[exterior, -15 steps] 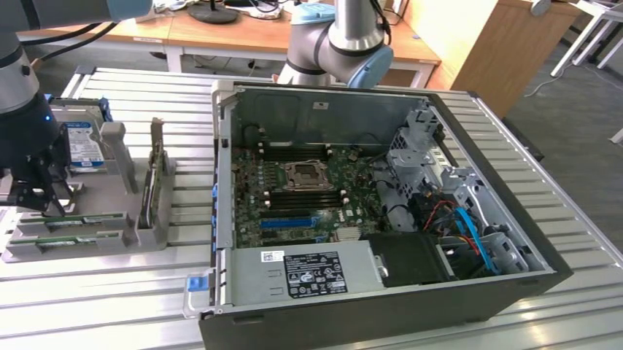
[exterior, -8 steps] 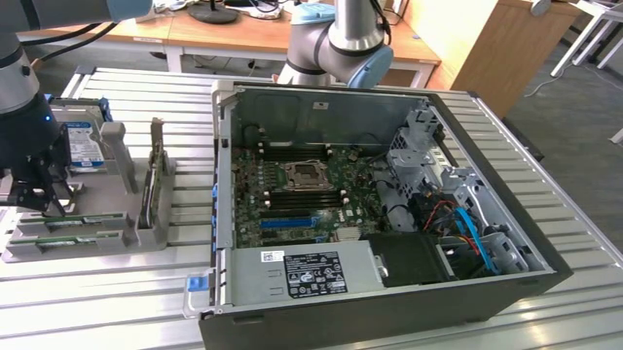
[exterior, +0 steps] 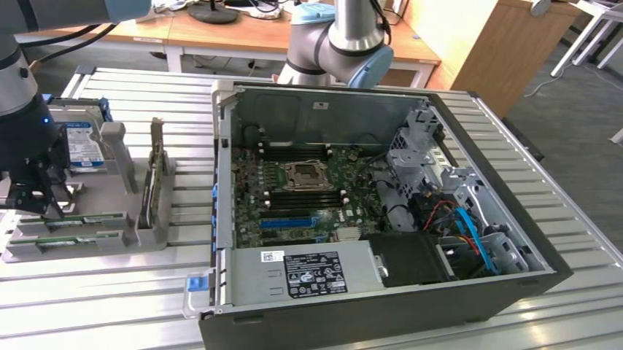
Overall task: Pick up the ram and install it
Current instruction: 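Pick up the ram and move it above insertion slot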
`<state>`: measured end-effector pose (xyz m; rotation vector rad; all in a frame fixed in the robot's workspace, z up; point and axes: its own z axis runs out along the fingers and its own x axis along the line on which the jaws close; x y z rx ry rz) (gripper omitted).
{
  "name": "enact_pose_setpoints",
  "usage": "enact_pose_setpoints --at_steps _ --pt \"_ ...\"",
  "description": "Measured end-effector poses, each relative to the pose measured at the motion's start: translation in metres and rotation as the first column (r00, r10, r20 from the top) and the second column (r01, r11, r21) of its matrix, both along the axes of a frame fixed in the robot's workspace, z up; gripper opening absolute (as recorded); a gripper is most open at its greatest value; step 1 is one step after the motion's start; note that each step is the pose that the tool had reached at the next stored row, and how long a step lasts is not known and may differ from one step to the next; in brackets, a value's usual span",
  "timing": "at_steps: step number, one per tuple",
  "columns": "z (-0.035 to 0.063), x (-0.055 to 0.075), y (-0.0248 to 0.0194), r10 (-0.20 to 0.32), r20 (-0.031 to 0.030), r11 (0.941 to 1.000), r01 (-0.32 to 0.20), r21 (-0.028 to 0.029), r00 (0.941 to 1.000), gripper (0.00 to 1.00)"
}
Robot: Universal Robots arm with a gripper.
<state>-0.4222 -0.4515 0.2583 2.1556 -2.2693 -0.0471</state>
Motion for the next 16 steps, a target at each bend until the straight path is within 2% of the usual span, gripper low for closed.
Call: enact_pose_setpoints --at_steps 6,16 --pt "-0.0005 0.0000 -0.0001 0.000 0.0001 1.0000 0.000 0.0002 1.0000 0.36" --pt "-0.0081 0.0000 -0.0001 0.000 0.0002 1.0000 0.000 0.0001 1.0000 0.36"
